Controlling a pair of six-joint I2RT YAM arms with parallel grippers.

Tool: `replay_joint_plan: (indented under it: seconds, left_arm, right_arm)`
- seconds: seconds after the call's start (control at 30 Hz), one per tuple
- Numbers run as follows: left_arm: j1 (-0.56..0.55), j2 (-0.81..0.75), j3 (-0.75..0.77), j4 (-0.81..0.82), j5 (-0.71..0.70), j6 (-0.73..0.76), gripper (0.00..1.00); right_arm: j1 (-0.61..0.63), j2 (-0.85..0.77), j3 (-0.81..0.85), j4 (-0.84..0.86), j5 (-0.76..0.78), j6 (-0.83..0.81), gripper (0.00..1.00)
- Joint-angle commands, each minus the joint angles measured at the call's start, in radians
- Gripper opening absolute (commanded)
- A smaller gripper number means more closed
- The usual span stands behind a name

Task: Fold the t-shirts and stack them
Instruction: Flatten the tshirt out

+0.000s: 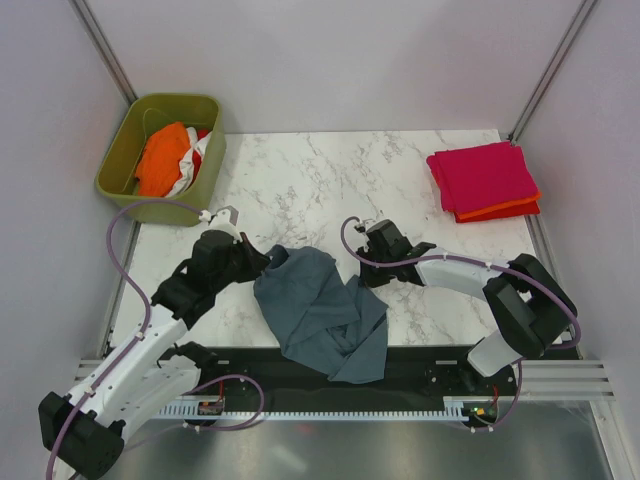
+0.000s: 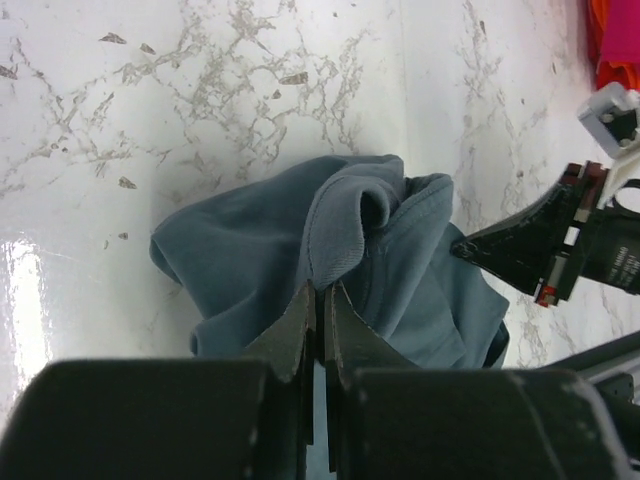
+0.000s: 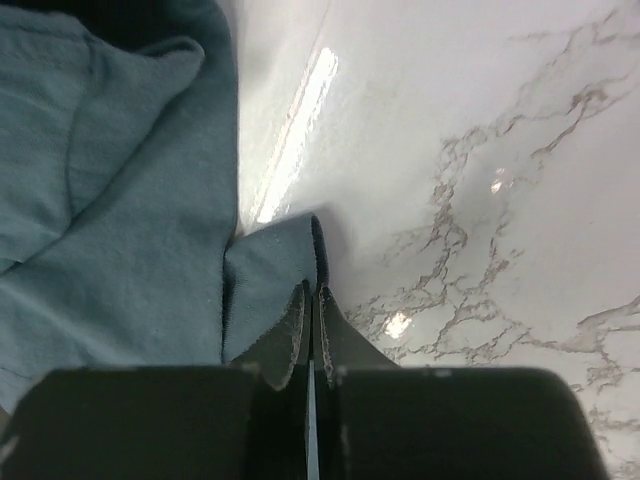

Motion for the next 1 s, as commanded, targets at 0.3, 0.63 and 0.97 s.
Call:
replay_joint_plan:
  seconds: [0.3, 0.63, 0.97]
  left_arm:
    - [0.138, 0.188, 0.180, 0.095, -0.104, -0.032, 0.02]
    - [0.155, -0.179, 0.199, -0.048, -0.311, -0.044, 0.02]
    - [0.155, -0.267, -0.092, -0.102, -0.183, -0.136, 1.00]
  right_arm:
    - [-0.323, -0.007, 0.594, -0.186, -0.027, 0.069, 0.00]
    - [-0.524, -0.356, 0.633, -0.247, 0.229, 0.164, 0.00]
    - [-0.522, -0.584, 0.104, -0.162, 0.051, 0.216, 0.00]
